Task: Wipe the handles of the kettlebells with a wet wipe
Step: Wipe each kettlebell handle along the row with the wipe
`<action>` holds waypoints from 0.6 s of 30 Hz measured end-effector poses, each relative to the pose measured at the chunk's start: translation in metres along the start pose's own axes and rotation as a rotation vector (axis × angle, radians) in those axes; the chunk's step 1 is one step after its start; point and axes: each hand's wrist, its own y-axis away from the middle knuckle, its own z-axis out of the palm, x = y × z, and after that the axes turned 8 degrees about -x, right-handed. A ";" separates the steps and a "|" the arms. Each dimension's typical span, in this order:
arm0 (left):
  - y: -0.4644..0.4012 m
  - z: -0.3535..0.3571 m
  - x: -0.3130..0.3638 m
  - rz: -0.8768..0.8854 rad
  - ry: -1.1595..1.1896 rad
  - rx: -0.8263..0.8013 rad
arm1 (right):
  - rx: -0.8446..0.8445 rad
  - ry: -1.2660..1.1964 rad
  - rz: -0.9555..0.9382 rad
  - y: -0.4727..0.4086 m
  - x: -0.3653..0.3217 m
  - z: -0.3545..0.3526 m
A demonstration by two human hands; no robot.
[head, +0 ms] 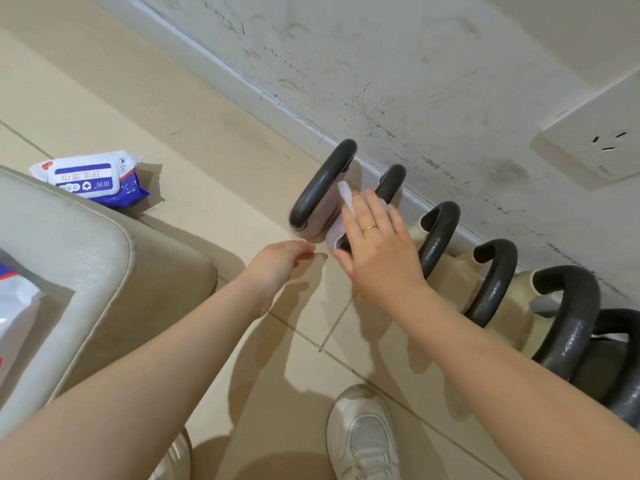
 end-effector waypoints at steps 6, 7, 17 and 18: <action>0.000 0.027 0.013 0.197 -0.149 -0.024 | -0.041 -0.079 0.045 -0.015 0.039 -0.021; 0.000 0.030 0.015 0.226 -0.178 -0.024 | -0.095 -0.075 0.021 -0.019 0.041 -0.023; -0.007 0.027 0.009 0.364 -0.608 0.009 | -0.344 0.055 -0.145 -0.049 0.041 -0.046; -0.008 0.026 0.008 0.363 -0.599 0.006 | -0.355 0.084 -0.202 -0.047 0.030 -0.041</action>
